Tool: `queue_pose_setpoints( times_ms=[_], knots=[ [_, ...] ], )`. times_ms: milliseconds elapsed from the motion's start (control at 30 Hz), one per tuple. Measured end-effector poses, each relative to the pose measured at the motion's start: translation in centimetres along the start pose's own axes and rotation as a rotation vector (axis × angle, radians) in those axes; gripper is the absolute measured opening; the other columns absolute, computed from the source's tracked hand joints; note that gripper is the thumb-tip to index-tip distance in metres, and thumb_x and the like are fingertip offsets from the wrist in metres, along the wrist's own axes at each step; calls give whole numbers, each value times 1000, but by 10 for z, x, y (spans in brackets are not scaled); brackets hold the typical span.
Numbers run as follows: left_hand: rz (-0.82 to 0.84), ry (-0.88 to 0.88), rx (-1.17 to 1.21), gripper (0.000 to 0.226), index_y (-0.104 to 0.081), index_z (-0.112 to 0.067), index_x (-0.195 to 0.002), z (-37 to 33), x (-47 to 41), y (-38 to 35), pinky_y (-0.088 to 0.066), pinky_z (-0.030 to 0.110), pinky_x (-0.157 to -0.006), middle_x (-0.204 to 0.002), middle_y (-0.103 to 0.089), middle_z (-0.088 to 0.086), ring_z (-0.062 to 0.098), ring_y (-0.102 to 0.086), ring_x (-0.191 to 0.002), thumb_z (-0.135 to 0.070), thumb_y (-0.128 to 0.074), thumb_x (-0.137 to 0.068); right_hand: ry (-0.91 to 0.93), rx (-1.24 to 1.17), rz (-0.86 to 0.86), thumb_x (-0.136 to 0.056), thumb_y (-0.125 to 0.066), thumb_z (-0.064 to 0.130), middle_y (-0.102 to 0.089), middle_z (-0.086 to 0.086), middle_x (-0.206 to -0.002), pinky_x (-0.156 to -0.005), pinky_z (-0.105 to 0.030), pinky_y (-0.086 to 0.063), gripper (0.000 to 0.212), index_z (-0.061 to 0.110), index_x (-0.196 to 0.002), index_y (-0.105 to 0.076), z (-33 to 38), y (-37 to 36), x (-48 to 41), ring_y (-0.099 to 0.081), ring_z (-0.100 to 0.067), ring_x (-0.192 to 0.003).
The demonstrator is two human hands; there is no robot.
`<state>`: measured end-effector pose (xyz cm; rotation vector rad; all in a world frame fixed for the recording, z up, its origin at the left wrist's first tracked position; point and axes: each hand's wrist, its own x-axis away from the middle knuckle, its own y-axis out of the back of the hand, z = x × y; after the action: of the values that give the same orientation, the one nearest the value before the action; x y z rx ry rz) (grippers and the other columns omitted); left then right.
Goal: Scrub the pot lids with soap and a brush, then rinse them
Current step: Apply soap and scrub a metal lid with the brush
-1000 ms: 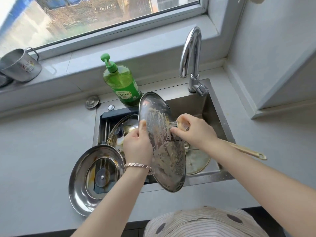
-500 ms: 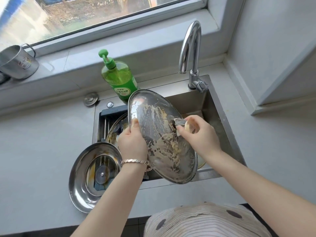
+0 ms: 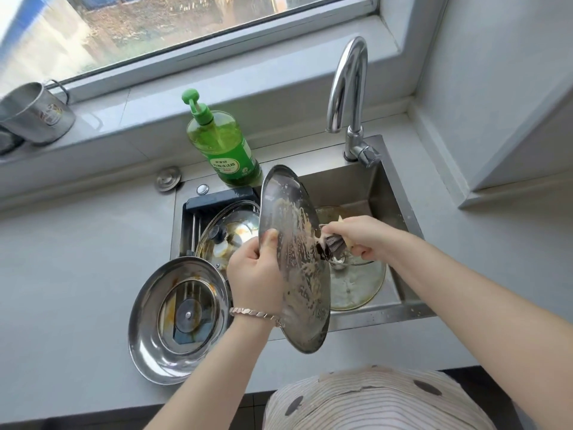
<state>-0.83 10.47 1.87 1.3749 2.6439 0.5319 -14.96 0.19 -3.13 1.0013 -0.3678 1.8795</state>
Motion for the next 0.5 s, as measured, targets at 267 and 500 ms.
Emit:
queue_pose_setpoints(
  times_ms=[267, 500],
  knots=[
    [-96, 226, 129, 45, -35, -12, -54, 2, -8, 5, -27, 31, -54, -53, -33, 7, 20, -30, -51, -23, -55, -92, -16, -534, -9, -85, -62, 34, -32, 3, -60, -34, -13, -15, 15, 21, -85, -54, -30, -14, 0, -25, -5, -35],
    [-17, 147, 57, 41, -54, 12, -70, 9, 0, -7, -35, 33, -60, -64, -47, 12, 22, -40, -61, -22, -55, -93, 450, 421, -562, -87, -52, 46, -52, 7, -88, -64, -30, -40, 20, 27, -93, -49, -18, -45, 28, -51, -21, -74]
  ],
)
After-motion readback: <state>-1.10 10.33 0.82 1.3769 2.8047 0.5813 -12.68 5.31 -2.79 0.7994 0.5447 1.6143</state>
